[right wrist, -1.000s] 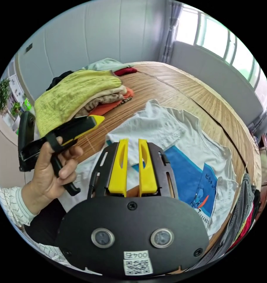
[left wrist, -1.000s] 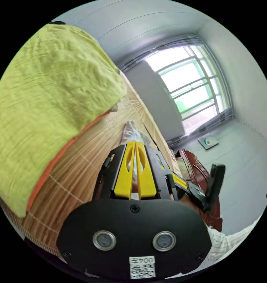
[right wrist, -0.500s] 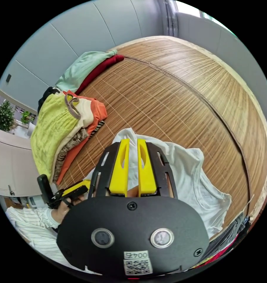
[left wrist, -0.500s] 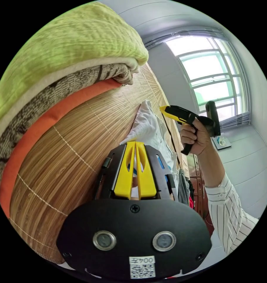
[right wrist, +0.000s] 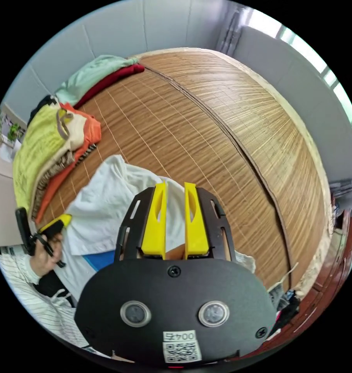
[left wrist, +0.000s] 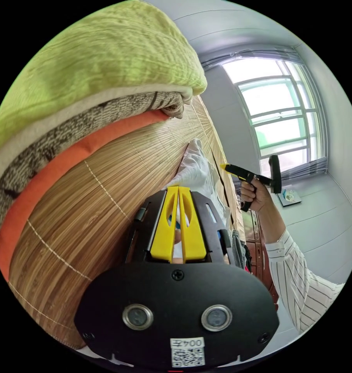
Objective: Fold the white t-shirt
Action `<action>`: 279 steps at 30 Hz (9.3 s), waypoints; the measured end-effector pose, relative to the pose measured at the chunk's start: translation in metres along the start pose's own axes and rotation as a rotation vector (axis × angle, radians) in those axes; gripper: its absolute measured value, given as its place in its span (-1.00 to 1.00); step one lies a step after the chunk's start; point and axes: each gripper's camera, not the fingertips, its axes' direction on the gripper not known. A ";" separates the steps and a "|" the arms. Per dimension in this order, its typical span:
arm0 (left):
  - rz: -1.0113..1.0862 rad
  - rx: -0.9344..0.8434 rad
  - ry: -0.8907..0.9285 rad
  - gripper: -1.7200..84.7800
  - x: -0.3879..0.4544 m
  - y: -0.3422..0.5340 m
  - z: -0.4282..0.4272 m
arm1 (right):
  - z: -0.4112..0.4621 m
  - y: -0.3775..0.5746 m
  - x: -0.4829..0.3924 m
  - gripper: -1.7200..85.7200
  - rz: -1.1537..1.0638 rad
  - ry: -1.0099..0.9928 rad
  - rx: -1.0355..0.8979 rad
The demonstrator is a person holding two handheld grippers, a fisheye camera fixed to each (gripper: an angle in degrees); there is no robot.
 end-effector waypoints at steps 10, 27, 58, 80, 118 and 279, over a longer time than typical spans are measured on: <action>-0.002 0.006 0.003 -0.95 0.007 0.011 0.007 | 0.028 0.013 0.010 -0.80 -0.026 0.040 0.047; 0.001 0.023 -0.005 -0.96 0.021 0.027 0.012 | 0.057 0.027 0.017 -0.83 -0.041 -0.010 0.055; -0.064 0.063 0.046 -0.96 0.005 0.026 -0.015 | 0.038 0.208 -0.129 -0.76 -0.094 -0.311 0.203; 0.032 -0.106 0.101 -0.96 0.027 0.017 0.050 | 0.030 0.187 -0.074 -0.84 0.071 -0.282 0.317; 0.003 -0.139 0.200 -0.95 0.004 0.023 0.096 | 0.092 0.133 0.036 -0.82 0.098 -0.416 0.094; 0.211 -0.210 -0.113 -0.94 -0.023 -0.045 -0.412 | 0.058 0.570 -0.204 -0.87 0.456 -0.386 0.167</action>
